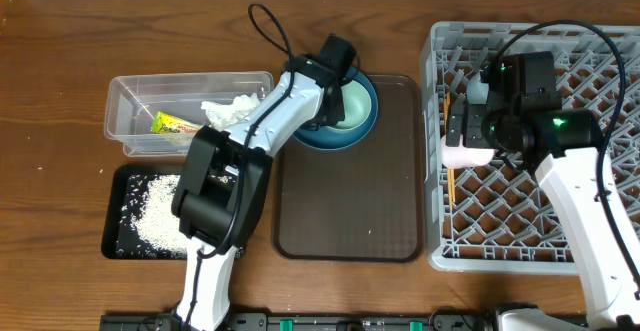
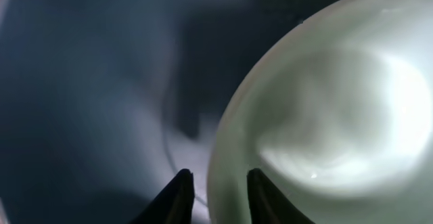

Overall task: Sort waste into correct bins and load items into the dishwasher rack
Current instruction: 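Grasp the light-green bowl with the left gripper and lift it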

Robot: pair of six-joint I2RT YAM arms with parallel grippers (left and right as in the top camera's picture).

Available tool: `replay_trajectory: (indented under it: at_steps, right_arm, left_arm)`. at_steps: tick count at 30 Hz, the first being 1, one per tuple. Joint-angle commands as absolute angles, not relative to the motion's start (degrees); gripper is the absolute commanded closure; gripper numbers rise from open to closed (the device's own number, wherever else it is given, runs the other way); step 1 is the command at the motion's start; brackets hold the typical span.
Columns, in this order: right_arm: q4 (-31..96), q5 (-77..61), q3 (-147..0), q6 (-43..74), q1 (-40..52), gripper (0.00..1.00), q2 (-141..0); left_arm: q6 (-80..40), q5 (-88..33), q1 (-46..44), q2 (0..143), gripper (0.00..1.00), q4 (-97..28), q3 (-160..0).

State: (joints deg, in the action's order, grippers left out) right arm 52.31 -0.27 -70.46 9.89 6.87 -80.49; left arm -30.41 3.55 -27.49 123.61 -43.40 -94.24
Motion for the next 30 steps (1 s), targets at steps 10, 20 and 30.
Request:
replay_trajectory:
  at_steps: [10, 20, 30]
  right_arm:
    - [52.3, -0.5, -71.2, 10.5, 6.8, 0.01, -80.1]
    - [52.3, -0.5, -71.2, 10.5, 6.8, 0.01, -80.1]
    - [49.3, -37.4, -71.2, 12.6, 6.8, 0.23, -80.1]
  left_arm:
    - [-30.1, 4.3, -27.3, 118.1, 0.94, -43.5, -94.4]
    - [-30.1, 2.1, -27.4, 104.2, 0.94, -50.8, -94.4]
    - [-30.1, 0.4, -28.0, 99.4, 0.94, -56.8, -94.3]
